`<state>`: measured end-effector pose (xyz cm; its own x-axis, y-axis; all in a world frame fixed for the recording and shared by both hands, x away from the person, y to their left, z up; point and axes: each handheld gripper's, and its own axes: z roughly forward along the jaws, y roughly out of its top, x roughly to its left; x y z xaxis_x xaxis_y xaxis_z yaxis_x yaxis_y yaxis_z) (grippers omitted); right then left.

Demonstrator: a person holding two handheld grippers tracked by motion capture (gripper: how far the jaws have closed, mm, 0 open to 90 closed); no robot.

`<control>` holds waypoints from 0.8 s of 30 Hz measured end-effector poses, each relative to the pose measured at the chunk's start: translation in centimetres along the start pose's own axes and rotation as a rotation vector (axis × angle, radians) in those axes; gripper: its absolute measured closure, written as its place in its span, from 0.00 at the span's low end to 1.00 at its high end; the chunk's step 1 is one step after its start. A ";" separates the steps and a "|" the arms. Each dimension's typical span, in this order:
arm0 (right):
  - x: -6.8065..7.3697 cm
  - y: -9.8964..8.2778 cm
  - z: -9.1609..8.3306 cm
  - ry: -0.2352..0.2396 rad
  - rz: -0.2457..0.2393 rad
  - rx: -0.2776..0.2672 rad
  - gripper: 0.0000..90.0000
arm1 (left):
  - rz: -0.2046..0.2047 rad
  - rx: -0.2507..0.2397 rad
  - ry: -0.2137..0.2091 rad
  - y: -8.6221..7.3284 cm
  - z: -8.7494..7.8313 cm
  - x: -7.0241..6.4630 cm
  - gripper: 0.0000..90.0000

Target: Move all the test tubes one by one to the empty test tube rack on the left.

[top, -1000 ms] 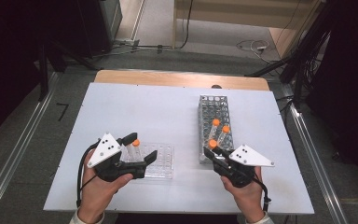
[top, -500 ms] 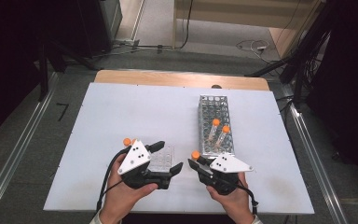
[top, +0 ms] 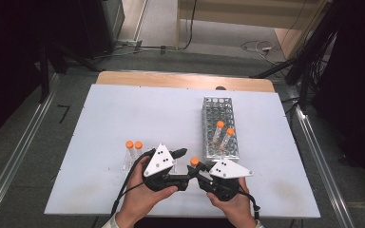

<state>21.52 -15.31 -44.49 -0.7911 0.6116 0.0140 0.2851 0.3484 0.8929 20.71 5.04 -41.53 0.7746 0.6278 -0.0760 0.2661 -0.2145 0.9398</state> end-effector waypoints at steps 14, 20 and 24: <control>0.1 0.0 0.0 0.007 -0.002 -0.001 0.80 | 0.021 0.027 -0.009 -0.2 0.7 -0.3 0.67; 0.2 0.0 0.0 0.008 -0.001 0.000 0.80 | 0.029 0.026 -0.002 -0.3 0.8 -0.3 0.75; 0.2 0.0 0.0 0.008 0.002 -0.001 0.80 | 0.031 0.025 0.000 -0.3 0.8 -0.2 0.78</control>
<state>21.39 -15.20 -44.47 -0.7948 0.6066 0.0189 0.2858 0.3466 0.8934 20.93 4.37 -42.05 0.7828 0.6205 -0.0472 0.2561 -0.2520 0.9332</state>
